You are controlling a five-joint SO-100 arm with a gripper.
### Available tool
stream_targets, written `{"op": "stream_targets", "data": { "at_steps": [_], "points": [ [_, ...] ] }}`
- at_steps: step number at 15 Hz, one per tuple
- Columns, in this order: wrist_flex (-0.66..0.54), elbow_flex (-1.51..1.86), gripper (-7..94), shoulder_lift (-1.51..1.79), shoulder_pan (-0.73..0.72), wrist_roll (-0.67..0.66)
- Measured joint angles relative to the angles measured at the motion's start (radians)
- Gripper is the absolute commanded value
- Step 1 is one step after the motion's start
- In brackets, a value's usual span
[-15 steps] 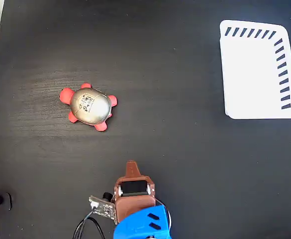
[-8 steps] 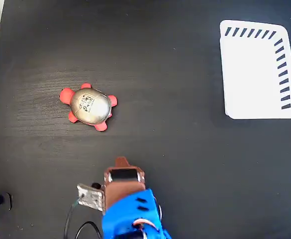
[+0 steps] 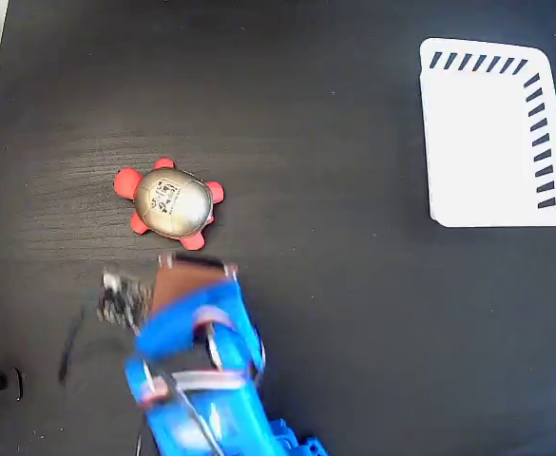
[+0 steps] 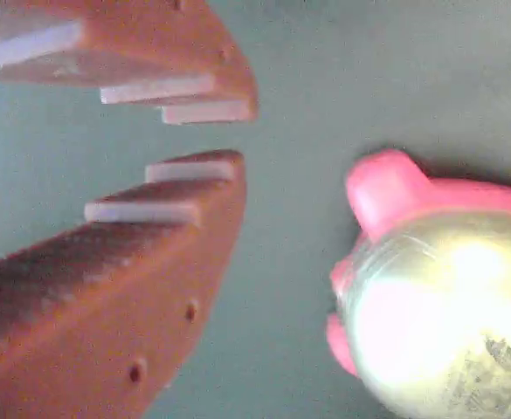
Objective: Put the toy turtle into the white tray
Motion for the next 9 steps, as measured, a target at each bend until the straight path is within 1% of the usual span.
{"op": "stream_targets", "data": {
  "at_steps": [1, 2, 4, 6, 8, 9],
  "points": [
    [0.014, -0.060, 16, -0.074, 0.002, 0.003],
    [0.029, -0.123, 32, -0.140, -0.002, 0.011],
    [0.064, -0.233, 51, -0.252, 0.000, 0.021],
    [0.061, -0.281, 54, -0.305, -0.011, 0.021],
    [0.054, -0.301, 63, -0.350, -0.008, 0.021],
    [0.052, -0.322, 64, -0.373, -0.015, 0.026]
  ]
}}
